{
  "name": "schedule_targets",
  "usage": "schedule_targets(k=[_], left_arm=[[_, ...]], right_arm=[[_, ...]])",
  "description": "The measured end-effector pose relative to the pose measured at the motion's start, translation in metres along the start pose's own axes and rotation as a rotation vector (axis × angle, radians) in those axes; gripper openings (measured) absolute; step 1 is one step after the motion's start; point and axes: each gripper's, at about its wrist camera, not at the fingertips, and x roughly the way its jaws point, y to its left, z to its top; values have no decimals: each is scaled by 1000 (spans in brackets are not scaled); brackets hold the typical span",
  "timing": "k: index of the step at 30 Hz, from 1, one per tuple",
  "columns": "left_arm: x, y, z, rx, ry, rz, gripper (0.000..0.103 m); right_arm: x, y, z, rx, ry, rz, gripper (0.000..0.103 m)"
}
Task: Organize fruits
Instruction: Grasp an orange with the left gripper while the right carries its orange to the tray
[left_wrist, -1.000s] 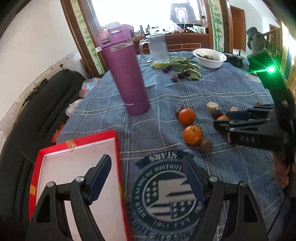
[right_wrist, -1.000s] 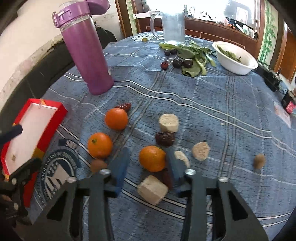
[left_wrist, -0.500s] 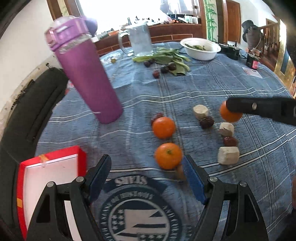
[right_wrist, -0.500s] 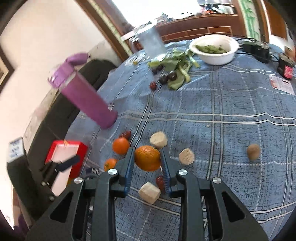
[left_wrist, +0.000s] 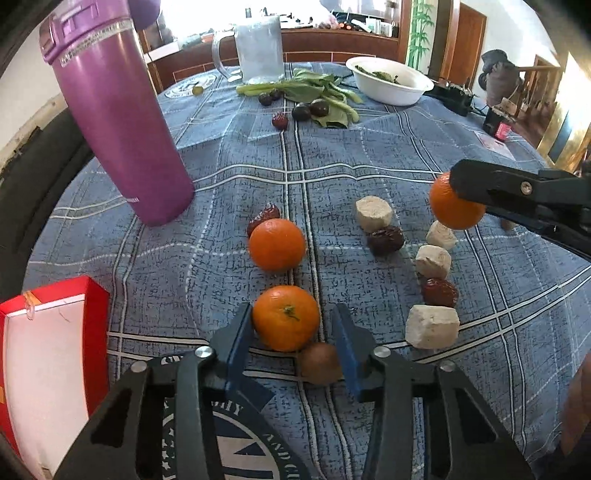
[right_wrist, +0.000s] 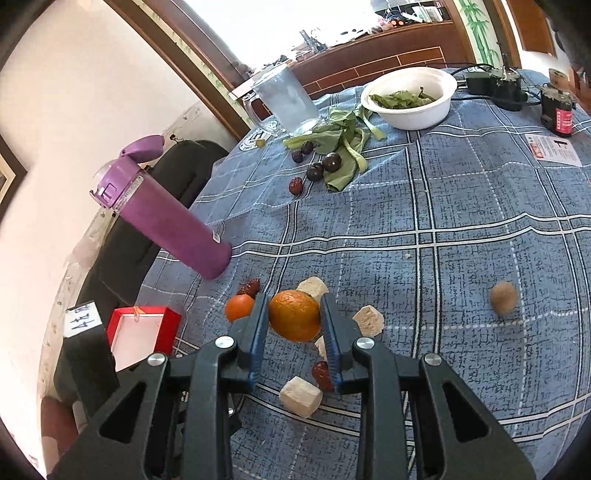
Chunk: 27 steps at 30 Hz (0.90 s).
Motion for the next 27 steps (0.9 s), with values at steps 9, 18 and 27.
schedule_targets(k=[9,18,27], left_arm=[[-23,1,-5,-13,-67,8,35],[-99,38,-34,-48,-206,75,35],[-147,119,-95,-168,-213,195,35]], right_arm=[[1,23,-10,-82,3,33,30],[1,51,-23,-177,-15,81,31],[9,115,-70,-382,44,137,31]])
